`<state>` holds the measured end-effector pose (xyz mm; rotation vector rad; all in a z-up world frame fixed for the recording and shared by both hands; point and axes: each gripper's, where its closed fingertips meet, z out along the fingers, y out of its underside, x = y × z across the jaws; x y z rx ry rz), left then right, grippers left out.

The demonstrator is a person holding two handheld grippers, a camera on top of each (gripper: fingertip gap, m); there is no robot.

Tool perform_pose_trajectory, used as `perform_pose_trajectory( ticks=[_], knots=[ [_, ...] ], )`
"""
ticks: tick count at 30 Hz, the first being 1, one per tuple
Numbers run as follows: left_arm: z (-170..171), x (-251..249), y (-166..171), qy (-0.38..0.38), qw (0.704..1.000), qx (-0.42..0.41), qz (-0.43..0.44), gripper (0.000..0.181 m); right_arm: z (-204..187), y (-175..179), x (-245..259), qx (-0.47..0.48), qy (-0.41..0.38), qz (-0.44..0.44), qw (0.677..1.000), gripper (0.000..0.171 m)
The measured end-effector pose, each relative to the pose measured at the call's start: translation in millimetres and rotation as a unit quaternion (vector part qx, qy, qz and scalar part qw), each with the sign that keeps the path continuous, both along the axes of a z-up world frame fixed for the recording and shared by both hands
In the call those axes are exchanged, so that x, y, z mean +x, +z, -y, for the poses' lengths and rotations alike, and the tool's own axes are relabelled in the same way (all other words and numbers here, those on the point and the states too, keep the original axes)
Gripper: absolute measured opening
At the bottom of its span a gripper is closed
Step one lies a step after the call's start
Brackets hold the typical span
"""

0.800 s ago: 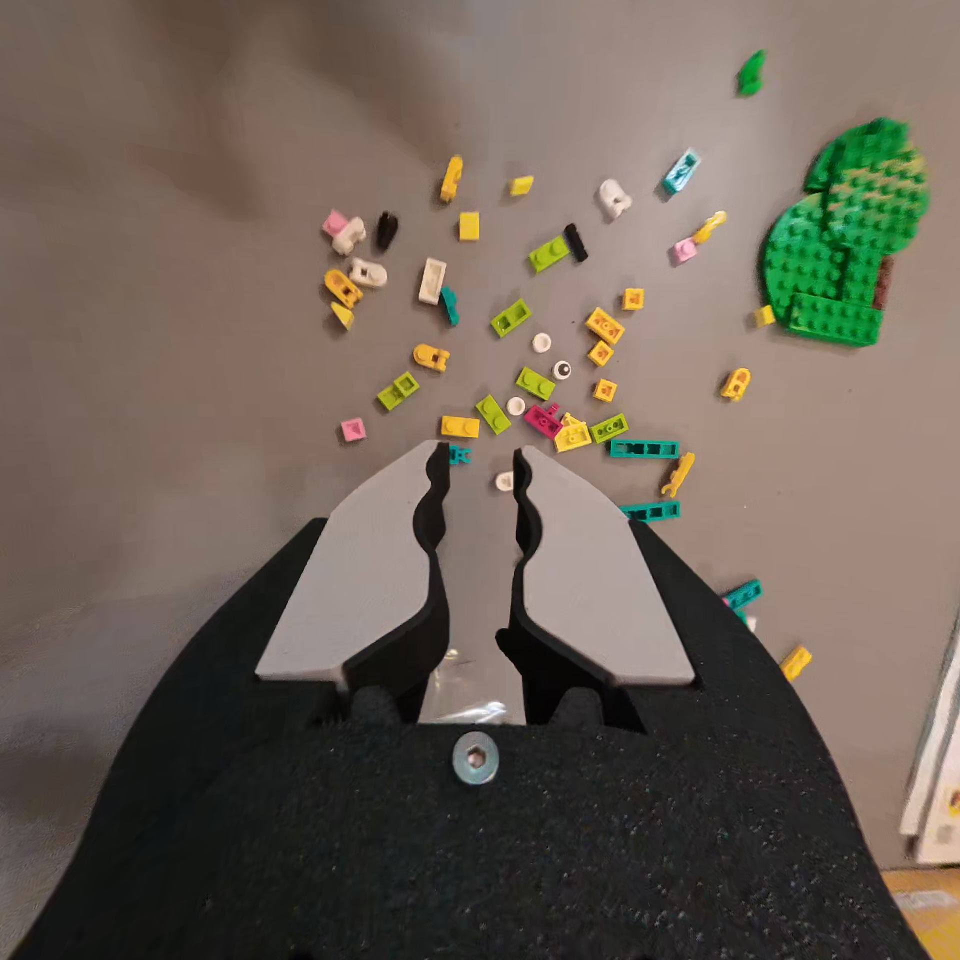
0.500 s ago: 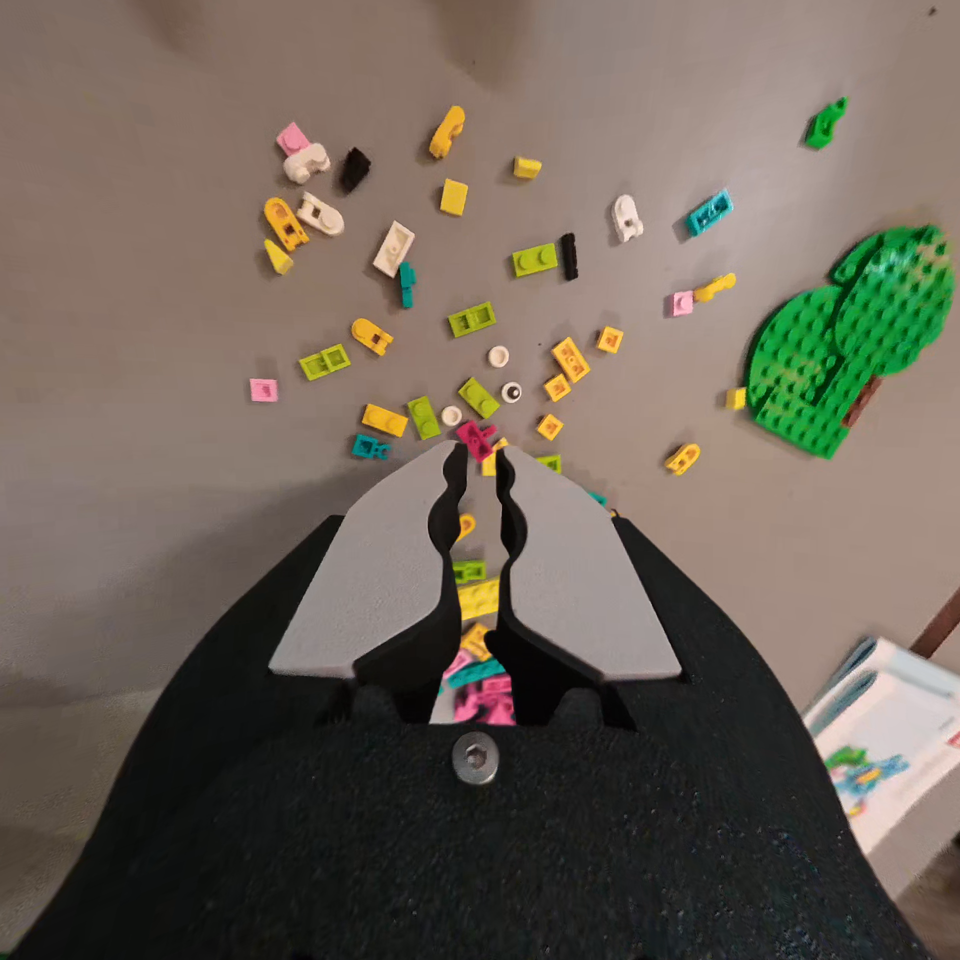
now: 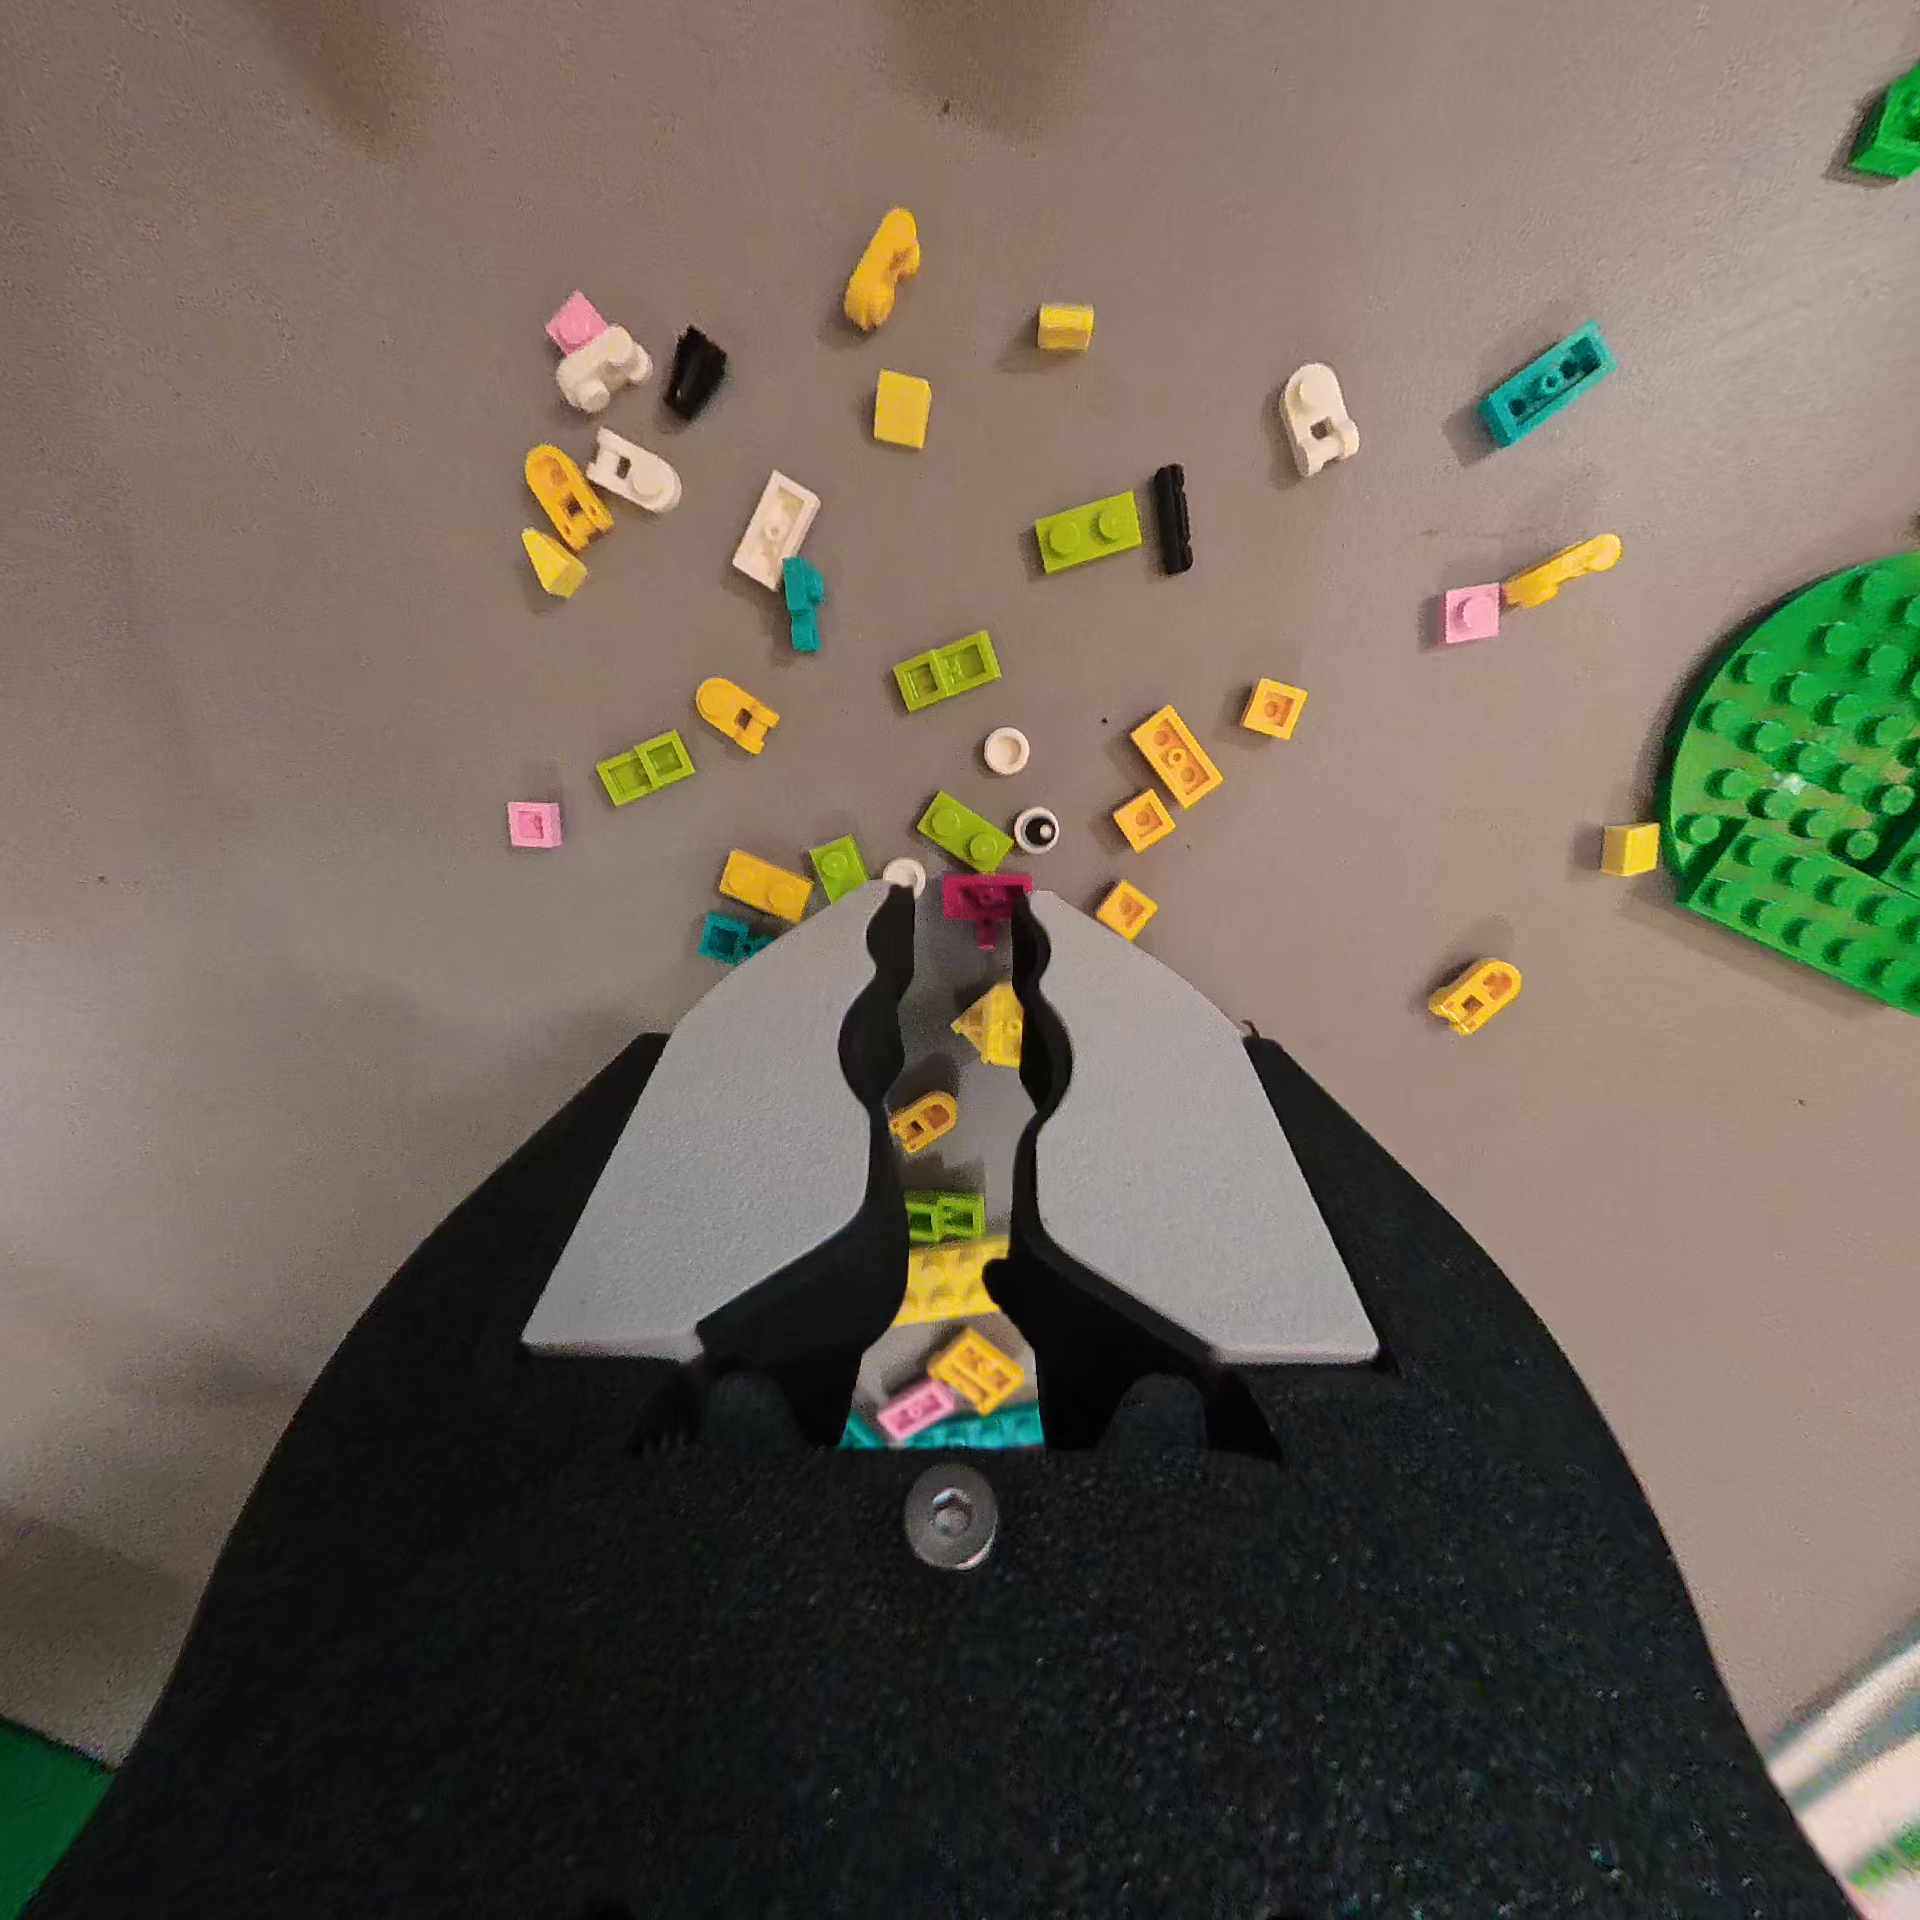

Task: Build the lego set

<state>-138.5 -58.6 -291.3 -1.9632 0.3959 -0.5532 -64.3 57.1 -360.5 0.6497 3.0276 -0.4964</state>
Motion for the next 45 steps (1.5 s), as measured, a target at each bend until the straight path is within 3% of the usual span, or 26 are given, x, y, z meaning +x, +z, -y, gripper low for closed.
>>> perform_pose_trajectory(
  ticks=[6,10,14,17,30,40,45],
  knots=[
    [1,6,-2,-0.01,1.0,-0.004,-0.002,0.08,9,-1,0,-0.029,-0.013,0.013,0.999,0.018],
    [1,7,-1,-0.012,1.0,-0.005,0.005,0.081,4,0,23,-0.012,-0.013,0.079,0.997,0.016],
    [1,7,-2,-0.014,1.0,-0.008,0.012,0.081,9,6,11,-0.015,0.014,-0.002,1.0,0.016],
    [1,7,-2,-0.015,1.0,-0.01,0.016,0.081,4,4,4,0.035,0.066,-0.053,0.996,0.012],
    [1,8,-6,-0.018,0.999,-0.021,0.02,0.081,18,-6,-1,0.052,0.158,-0.005,0.986,0.016],
    [-10,3,-7,-0.017,1.0,-0.019,0.003,0.083,18,-7,4,0.032,0.105,0.003,0.994,0.007],
    [-62,-42,-11,0.002,0.991,-0.013,-0.135,0.082,16,-6,7,0.015,0.042,-0.003,0.999,0.007]
  ],
)
